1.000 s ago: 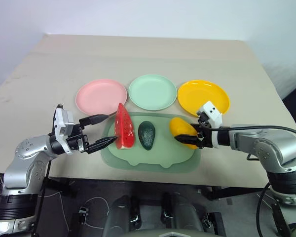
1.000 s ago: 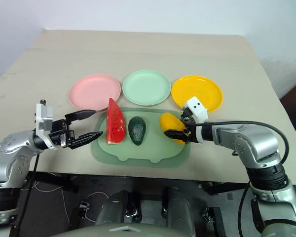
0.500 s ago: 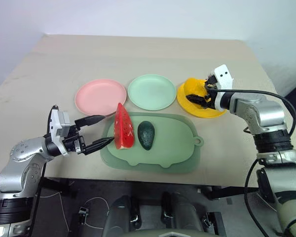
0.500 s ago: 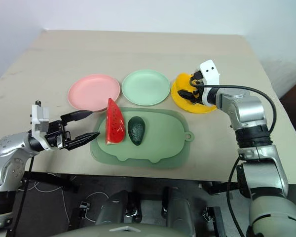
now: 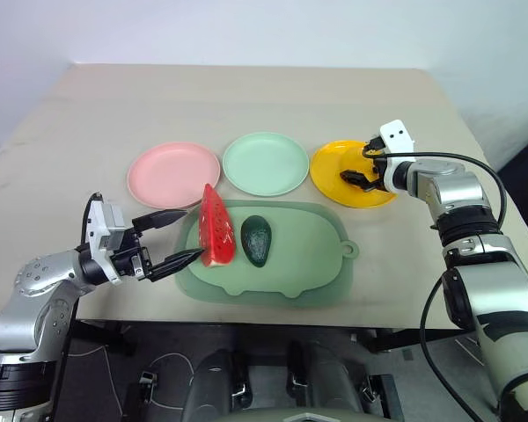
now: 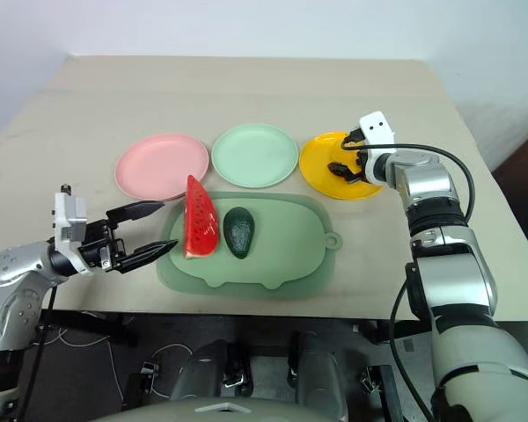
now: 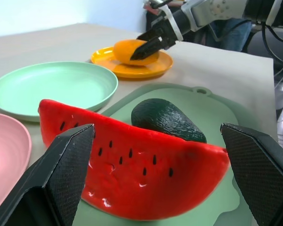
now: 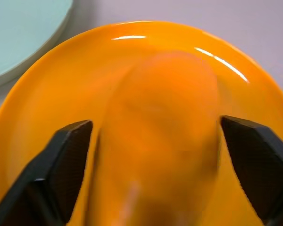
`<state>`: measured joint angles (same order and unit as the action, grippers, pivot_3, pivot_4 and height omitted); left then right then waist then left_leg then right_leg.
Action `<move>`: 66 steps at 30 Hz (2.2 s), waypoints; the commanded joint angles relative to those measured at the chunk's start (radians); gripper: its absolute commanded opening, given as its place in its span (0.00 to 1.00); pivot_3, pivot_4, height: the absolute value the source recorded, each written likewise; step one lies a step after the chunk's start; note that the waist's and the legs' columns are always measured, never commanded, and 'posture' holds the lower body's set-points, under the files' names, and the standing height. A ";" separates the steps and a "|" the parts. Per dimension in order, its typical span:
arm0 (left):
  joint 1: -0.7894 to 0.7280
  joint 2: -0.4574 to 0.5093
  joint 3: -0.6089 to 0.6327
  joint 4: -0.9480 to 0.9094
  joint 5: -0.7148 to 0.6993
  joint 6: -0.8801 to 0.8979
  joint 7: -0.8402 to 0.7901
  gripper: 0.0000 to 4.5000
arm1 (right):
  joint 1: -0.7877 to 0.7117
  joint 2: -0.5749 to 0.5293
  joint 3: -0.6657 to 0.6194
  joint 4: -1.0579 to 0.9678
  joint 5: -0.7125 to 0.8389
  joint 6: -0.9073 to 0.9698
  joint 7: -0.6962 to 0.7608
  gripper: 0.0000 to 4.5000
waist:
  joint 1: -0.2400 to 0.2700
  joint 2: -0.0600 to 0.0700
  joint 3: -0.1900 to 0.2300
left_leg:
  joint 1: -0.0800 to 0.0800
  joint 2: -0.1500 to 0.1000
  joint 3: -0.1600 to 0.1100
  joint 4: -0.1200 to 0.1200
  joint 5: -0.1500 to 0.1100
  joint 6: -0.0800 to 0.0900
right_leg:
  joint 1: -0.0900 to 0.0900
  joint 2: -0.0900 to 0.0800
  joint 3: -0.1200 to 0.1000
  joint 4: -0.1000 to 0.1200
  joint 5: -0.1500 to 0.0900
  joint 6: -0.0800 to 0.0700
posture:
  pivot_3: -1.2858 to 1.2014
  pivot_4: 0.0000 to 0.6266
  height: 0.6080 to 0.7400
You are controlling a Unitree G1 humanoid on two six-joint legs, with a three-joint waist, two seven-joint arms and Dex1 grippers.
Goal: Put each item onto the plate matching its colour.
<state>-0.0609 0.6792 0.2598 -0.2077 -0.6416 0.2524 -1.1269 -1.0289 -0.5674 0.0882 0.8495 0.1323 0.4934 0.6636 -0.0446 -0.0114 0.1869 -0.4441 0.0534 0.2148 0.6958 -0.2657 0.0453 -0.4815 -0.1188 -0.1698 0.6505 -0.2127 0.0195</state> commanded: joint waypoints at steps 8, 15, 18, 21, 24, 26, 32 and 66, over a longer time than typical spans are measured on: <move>-0.028 0.025 0.031 -0.006 -0.014 -0.006 -0.001 1.00 | 0.145 -0.098 -0.145 -0.603 0.145 0.335 0.049 1.00 | 0.003 0.002 0.001 | -0.001 0.000 -0.001 0.000 0.000 0.000 | -0.001 -0.001 0.000 0.000 0.000 0.000 | 0.52 0.24 0.67; -0.056 0.029 0.036 0.041 -0.010 -0.019 -0.018 1.00 | 0.304 0.064 -0.226 -1.110 0.397 0.764 -0.050 1.00 | 0.001 0.003 0.001 | 0.000 0.001 -0.001 0.000 0.000 0.000 | -0.001 0.000 0.000 0.001 0.000 0.000 | 0.52 0.24 0.67; -0.073 0.031 0.034 0.063 -0.005 -0.025 -0.024 1.00 | 0.321 0.171 -0.235 -1.203 0.451 0.872 -0.113 1.00 | 0.003 0.003 0.001 | -0.001 0.001 -0.001 0.000 0.000 0.000 | -0.002 0.000 0.000 0.001 0.000 0.000 | 0.52 0.24 0.67; -0.085 0.034 0.034 0.079 0.001 -0.031 -0.029 1.00 | 0.335 0.276 -0.232 -1.230 0.471 0.960 -0.179 1.00 | 0.006 0.003 0.001 | -0.001 0.001 -0.001 0.000 0.000 0.000 | -0.001 0.000 0.000 -0.001 0.000 -0.001 | 0.52 0.24 0.67; -0.090 0.036 0.035 0.085 0.002 -0.031 -0.030 1.00 | 0.351 0.315 -0.211 -1.240 0.465 0.990 -0.219 1.00 | 0.007 0.003 0.001 | -0.002 0.001 -0.001 0.000 0.000 0.000 | -0.001 0.000 0.000 -0.001 0.000 -0.001 | 0.52 0.24 0.67; -0.091 0.037 0.032 0.084 0.004 -0.032 -0.029 1.00 | 0.363 0.343 -0.203 -1.225 0.467 1.002 -0.238 1.00 | 0.005 0.003 0.001 | -0.002 0.000 0.000 0.000 0.000 0.000 | -0.002 -0.001 0.000 -0.001 0.000 -0.001 | 0.52 0.24 0.67; -0.075 0.038 0.032 0.076 0.001 -0.031 -0.029 1.00 | 0.385 0.396 -0.175 -1.171 0.469 1.005 -0.267 1.00 | 0.001 0.002 0.000 | -0.002 0.000 0.001 -0.004 0.000 -0.001 | -0.005 0.000 0.001 -0.001 0.000 -0.001 | 0.52 0.24 0.67; -0.056 0.042 0.052 0.071 0.000 -0.040 -0.012 1.00 | 0.342 0.312 0.024 -1.102 0.440 0.794 -0.174 0.71 | 0.002 0.002 0.000 | -0.003 0.000 0.003 -0.005 0.001 -0.002 | -0.007 0.000 0.002 -0.001 0.000 -0.001 | 0.52 0.24 0.67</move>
<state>-0.1150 0.7080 0.2743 -0.1124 -0.6364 0.2284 -1.1458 -0.6503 -0.2390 0.1406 -0.1898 0.5407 1.2908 0.4620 -0.0429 -0.0094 0.1873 -0.4467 0.0533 0.2174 0.6905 -0.2652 0.0435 -0.4881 -0.1189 -0.1679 0.6493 -0.2125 0.0189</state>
